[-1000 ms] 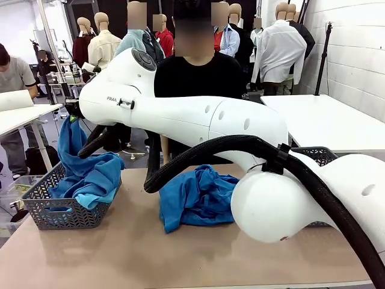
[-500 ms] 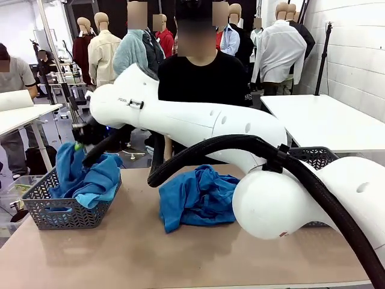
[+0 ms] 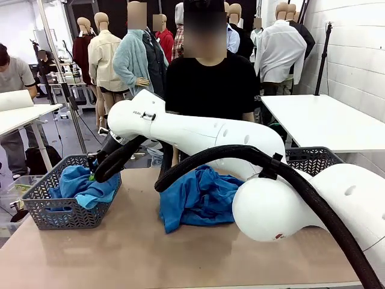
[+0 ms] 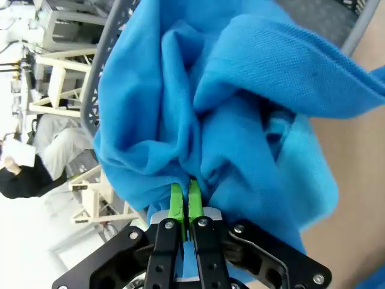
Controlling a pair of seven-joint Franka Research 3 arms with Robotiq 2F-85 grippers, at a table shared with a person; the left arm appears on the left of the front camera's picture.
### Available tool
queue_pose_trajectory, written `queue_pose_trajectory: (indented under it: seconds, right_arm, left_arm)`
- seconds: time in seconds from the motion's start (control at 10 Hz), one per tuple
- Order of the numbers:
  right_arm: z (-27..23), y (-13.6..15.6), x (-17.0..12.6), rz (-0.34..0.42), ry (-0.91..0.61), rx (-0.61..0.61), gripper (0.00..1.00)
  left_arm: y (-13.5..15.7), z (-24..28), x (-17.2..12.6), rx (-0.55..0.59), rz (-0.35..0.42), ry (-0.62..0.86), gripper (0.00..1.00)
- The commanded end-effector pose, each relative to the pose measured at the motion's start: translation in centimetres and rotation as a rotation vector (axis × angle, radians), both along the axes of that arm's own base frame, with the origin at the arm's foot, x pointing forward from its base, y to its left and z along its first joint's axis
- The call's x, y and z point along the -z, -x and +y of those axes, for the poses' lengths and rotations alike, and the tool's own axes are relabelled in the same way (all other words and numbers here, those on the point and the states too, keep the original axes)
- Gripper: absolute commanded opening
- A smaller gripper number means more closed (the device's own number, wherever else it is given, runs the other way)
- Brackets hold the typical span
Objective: Sort the tops and bottoms.
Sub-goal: Sort the clothes according to human instructions.
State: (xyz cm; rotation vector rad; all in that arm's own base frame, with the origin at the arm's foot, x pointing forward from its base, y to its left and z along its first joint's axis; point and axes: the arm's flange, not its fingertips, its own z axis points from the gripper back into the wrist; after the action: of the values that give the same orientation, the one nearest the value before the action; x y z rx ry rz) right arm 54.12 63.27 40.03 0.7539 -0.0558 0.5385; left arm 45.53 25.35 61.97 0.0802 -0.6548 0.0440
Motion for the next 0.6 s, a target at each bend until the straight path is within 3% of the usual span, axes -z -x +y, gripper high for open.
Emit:
queue_pose_trajectory:
  seconds: [0.0, 0.4, 0.5]
  right_arm:
    - [11.8, -10.7, -4.0, -0.003, 0.026, -0.026, 0.21]
    - [11.6, -9.2, -5.5, -0.058, 0.033, -0.025, 0.97]
    - [11.6, -9.0, -5.9, -0.073, 0.037, -0.021, 1.00]
  left_arm:
    - [0.2, 0.2, 0.0, 0.004, 0.006, -0.015, 1.00]
    - [0.2, 0.2, 0.0, 0.004, 0.006, -0.015, 1.00]
    - [0.2, 0.2, 0.0, 0.004, 0.006, -0.015, 1.00]
